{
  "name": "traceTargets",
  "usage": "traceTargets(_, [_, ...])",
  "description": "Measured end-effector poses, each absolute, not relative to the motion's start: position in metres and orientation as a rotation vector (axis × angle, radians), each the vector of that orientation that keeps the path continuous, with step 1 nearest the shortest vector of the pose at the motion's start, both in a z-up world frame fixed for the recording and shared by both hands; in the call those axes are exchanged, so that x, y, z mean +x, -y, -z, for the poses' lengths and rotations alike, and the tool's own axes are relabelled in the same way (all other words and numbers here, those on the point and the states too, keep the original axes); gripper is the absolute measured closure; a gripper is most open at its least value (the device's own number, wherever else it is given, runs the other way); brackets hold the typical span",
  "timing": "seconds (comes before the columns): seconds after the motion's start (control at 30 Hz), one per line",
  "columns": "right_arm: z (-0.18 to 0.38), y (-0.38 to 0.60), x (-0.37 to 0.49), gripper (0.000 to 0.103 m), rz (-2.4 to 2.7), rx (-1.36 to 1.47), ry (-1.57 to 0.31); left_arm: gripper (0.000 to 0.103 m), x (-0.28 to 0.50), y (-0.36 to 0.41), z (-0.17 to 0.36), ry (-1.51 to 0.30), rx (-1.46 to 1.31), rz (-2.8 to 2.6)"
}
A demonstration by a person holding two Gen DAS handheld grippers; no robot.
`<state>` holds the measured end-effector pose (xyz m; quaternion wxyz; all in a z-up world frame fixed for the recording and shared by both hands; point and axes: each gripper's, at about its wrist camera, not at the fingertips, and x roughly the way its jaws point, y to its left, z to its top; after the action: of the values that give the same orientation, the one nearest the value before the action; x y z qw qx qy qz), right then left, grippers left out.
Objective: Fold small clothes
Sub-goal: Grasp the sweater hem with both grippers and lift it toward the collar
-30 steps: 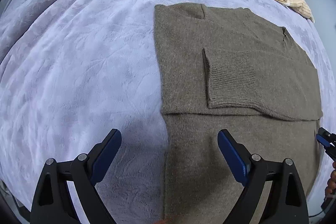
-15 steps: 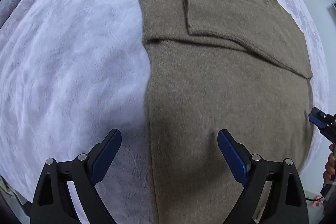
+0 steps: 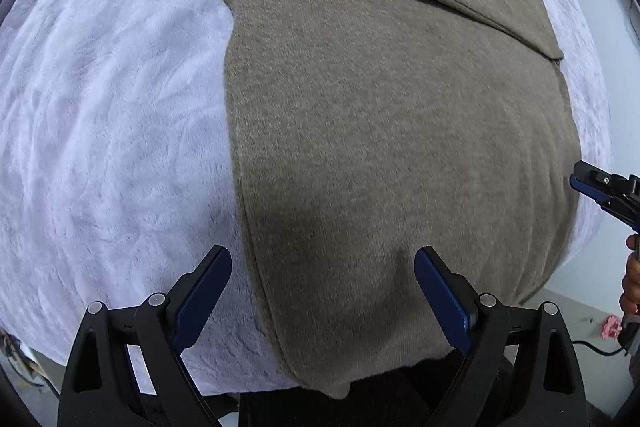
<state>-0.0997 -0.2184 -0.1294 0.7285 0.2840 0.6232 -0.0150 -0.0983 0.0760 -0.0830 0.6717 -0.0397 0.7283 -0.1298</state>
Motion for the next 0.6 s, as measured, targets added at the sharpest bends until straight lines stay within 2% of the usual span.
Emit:
traceTargets(0.17, [0.132, 0.219, -0.120, 0.054, 0.048, 0.606, -1.401, 0.010, -0.130, -0.084, 0.085, -1.682, -0.109, 0.411])
traceTargets(0.6, [0.178, 0.243, -0.201, 0.054, 0.066, 0.511, -1.677, 0.010, -0.178, -0.067, 0.110, -1.846, -0.122, 0.670])
